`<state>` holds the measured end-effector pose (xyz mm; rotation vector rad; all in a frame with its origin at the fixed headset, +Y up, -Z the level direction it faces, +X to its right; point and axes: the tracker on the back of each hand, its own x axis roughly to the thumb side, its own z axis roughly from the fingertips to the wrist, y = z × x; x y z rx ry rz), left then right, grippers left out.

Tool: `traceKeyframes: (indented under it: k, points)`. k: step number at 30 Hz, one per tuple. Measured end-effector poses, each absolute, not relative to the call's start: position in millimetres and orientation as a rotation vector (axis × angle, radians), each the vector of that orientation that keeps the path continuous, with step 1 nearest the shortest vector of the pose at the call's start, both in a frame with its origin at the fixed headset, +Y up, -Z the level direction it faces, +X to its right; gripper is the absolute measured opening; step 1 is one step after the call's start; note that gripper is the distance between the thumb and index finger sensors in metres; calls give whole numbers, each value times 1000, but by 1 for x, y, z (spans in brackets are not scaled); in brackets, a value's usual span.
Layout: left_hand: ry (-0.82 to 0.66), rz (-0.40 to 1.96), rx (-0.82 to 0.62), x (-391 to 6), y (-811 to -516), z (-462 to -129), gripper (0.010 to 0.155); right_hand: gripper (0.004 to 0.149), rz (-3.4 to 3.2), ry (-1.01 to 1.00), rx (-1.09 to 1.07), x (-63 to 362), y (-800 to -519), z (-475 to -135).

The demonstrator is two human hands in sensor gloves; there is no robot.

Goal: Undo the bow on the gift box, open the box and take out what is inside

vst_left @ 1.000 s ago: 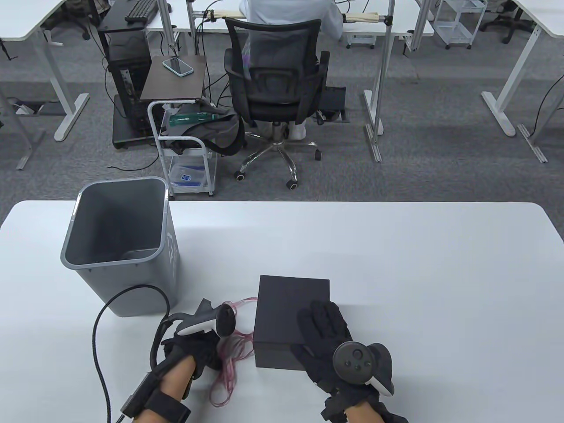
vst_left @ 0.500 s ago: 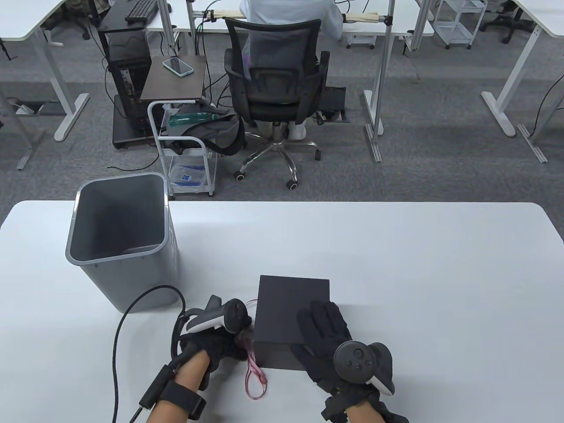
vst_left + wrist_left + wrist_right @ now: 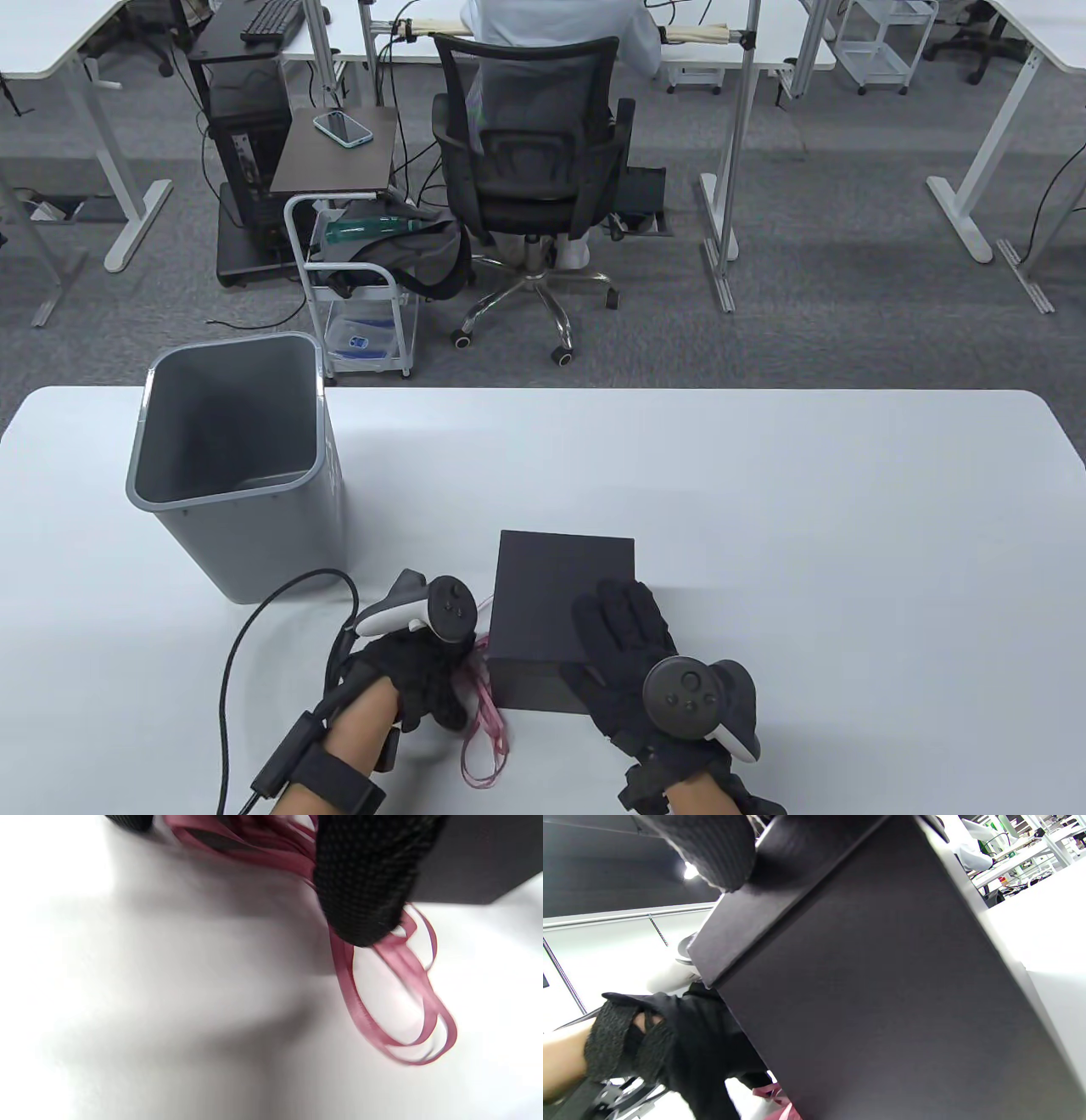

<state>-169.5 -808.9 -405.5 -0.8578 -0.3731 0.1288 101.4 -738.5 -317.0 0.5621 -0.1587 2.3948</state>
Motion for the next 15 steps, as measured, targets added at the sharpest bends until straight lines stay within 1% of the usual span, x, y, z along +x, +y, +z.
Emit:
traceKeyframes:
  k: [2,3,4,5,7,8,9,11,13,15]
  points:
    - [-398,1,-803,-162,-806,-398,123,72,2395,-159,561,101,-738,-317]
    - [-385,89,-806,-159,-811,-392,127,73,2399,-169,554,104,-738,-316]
    - [-397,107,-812,-159,-812,-391,130,73,2393,-163,558,104,-738,-317]
    - [-406,99,-785,-158,-807,-387,131,73,2378,-149,558,105,-739,-317]
    - [-363,93,-712,-159,-807,-383,130,72,2386,-156,556,103,-738,-317]
    - [-347,65,-632,-159,-808,-381,126,72,2394,-160,555,103,-738,-317]
    - [-362,10,-492,-160,-810,-378,121,72,2392,-162,555,103,-738,-316]
    - [-422,-36,-422,-162,-808,-377,112,72,2385,-161,556,104,-739,-316]
    - [-403,69,-301,-168,-807,-378,93,73,2389,-164,555,103,-739,-316]
    - [-373,114,-233,-172,-806,-379,73,73,2387,-167,555,103,-739,-316]
